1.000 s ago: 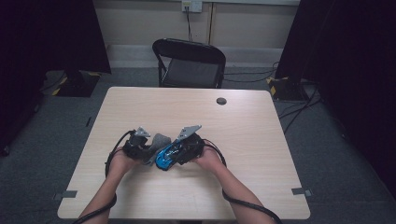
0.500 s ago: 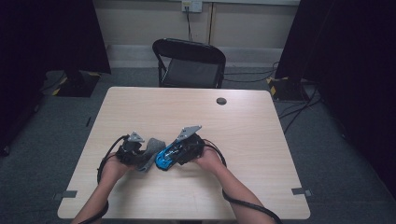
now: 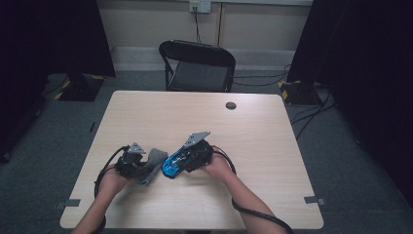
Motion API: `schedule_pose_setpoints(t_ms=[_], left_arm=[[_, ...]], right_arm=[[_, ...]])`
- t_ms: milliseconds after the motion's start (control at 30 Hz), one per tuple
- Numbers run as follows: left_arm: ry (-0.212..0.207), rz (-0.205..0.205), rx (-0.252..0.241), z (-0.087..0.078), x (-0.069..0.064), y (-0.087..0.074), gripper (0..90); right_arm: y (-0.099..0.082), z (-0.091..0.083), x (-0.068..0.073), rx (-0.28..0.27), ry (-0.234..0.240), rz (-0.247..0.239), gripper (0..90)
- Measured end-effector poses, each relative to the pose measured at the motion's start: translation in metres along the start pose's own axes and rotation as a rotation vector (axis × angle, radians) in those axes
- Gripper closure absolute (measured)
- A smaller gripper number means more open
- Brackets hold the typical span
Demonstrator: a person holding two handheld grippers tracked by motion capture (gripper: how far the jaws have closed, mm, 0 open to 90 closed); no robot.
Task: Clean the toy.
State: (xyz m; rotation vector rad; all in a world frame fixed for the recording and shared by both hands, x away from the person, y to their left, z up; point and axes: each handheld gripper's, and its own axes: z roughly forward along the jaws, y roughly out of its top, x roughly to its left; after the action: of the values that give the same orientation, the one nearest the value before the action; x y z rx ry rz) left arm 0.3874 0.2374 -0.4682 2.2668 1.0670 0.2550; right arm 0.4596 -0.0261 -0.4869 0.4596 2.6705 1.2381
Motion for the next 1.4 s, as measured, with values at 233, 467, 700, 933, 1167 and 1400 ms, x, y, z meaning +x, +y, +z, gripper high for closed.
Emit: schedule_pose_setpoints(t_ms=[233, 467, 700, 933, 1167, 1400], left_arm=[[-0.021, -0.011, 0.000, -0.009, -0.002, -0.009, 77.2], [-0.020, -0.036, -0.004, -0.019, 0.000, -0.011, 77.2], [0.009, -0.036, -0.057, -0.030, 0.007, 0.001, 76.9], [0.030, -0.038, -0.074, -0.014, 0.021, 0.030, 76.5], [0.028, -0.037, -0.074, 0.011, 0.027, 0.057, 76.4], [0.020, 0.002, -0.068, 0.032, 0.027, 0.078, 76.0]], right_arm=[[-0.001, 0.000, 0.000, -0.007, -0.001, -0.001, 12.7], [-0.001, 0.000, 0.000, -0.012, -0.002, -0.002, 12.7], [-0.001, 0.000, 0.000, -0.014, -0.002, -0.002, 12.7], [-0.002, 0.000, 0.000, -0.023, 0.000, -0.004, 12.7], [-0.003, 0.000, 0.001, -0.030, 0.001, -0.002, 12.7], [-0.004, 0.000, 0.000, -0.041, 0.003, -0.002, 12.7]])
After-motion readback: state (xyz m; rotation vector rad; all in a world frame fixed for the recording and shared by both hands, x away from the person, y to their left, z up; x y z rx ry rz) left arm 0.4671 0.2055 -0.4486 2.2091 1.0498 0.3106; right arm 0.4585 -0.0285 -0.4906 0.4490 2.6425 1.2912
